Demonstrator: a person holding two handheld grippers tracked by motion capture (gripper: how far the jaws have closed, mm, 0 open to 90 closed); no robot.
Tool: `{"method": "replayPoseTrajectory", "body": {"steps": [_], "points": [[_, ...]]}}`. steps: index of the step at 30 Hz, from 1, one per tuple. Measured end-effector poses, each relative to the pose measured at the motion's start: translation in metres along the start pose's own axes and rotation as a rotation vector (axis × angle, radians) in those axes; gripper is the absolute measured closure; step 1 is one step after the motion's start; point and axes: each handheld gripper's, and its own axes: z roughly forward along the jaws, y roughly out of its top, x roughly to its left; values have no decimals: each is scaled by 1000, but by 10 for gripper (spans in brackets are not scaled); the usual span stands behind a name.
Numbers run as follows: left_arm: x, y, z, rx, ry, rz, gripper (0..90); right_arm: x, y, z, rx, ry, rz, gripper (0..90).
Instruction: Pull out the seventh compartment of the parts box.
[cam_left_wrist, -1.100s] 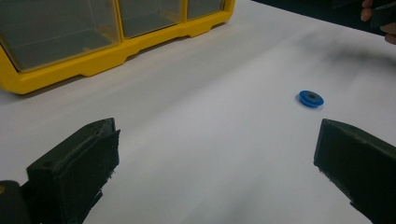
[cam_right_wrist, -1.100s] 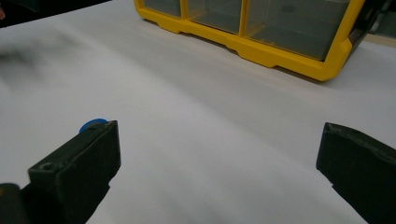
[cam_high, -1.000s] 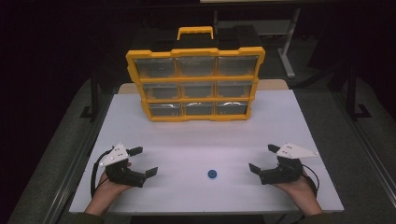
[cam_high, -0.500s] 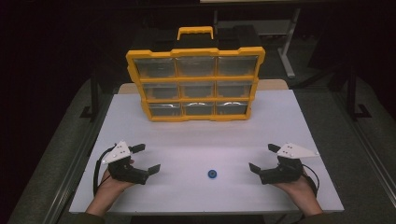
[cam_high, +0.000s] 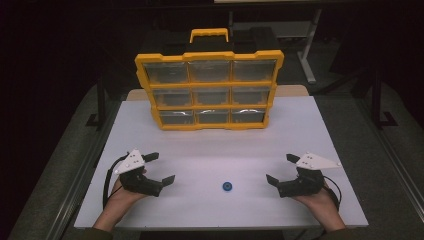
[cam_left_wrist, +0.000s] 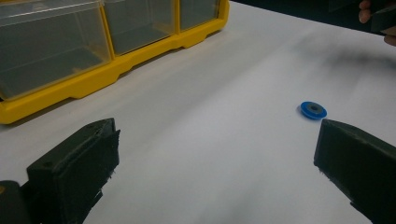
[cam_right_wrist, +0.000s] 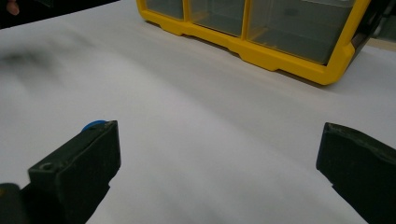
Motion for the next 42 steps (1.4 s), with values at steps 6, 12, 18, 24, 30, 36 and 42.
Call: {"method": "replayPoseTrajectory", "body": {"steps": [6, 12, 18, 24, 30, 36, 42], "points": [[1, 2, 2, -6, -13, -2, 0, -1, 1, 0, -4, -1, 1, 0], [2, 5, 2, -22, -15, -15, 0, 0, 2, 0, -8, -2, -4, 0], [3, 8, 3, -26, -16, 0, 0, 1, 2, 1, -9, 2, -4, 0], [3, 9, 5, -25, -16, -8, 0, 0, 3, 1, -13, 2, -9, 0], [2, 10, 8, -21, -12, -1, 0, 1, 3, 1, -11, 2, -2, 0], [3, 13, 13, -20, -16, -9, 0, 0, 3, 1, -14, 3, -2, 0], [2, 15, 17, -13, -20, -3, 0, 0, 3, 1, -15, 5, -5, 0]]}}
